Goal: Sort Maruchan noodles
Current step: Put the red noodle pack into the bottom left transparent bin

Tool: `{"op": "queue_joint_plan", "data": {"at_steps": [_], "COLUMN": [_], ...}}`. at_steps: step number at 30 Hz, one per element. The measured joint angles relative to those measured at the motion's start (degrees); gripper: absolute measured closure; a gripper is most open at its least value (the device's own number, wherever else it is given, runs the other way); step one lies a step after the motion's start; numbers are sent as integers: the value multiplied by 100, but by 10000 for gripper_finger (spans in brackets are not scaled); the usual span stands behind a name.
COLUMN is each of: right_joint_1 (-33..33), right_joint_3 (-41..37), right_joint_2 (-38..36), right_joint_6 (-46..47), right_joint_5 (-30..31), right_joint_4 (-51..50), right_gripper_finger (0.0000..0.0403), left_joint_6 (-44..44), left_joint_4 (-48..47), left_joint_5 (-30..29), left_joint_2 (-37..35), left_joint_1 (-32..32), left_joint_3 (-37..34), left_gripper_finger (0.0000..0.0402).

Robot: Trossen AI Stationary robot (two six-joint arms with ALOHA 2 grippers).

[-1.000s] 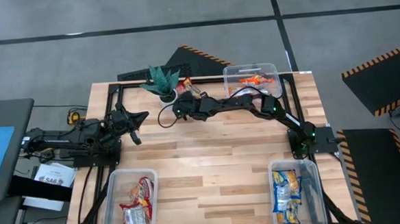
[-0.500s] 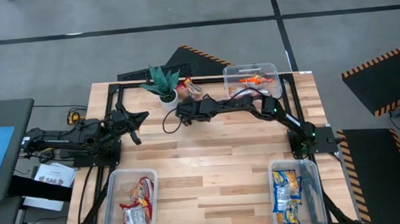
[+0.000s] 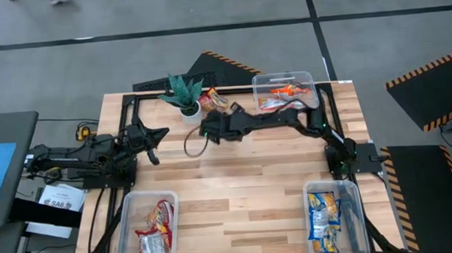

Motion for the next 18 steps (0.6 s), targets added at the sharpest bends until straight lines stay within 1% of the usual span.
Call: {"op": "queue_joint_plan", "data": {"at_steps": [1,4,6,8,11,13,15,18], "right_joint_1": [-96,-400,-572,-686,-803,-816,-782,-722], "right_joint_3": [-172,-822,-1137,-1223,-1222,-1187,-1174,-935], "right_joint_2": [-90,-343,-430,-430,-393,-253,-211,-187], "right_joint_6": [9,4,221,557,917,1115,1185,1363], "right_joint_5": [-60,-852,-1102,-1098,-1030,-887,-643,-483], "right_joint_4": [342,1835,2637,3007,3305,3530,3301,3362], "right_gripper_finger": [394,394,395,396,396,396,396,396], "left_joint_6": [-8,-49,-50,-40,-11,-8,-16,-30], "left_joint_4": [-6,-70,-76,-74,-69,-43,-30,-28], "left_joint_5": [64,140,133,127,68,6,-13,-13], "left_joint_2": [0,0,0,0,0,0,0,0], "left_joint_1": [0,-2,-2,-2,0,0,0,0], "left_joint_3": [0,0,0,0,0,0,0,0], "left_gripper_finger": [401,401,401,401,402,401,401,401]}}
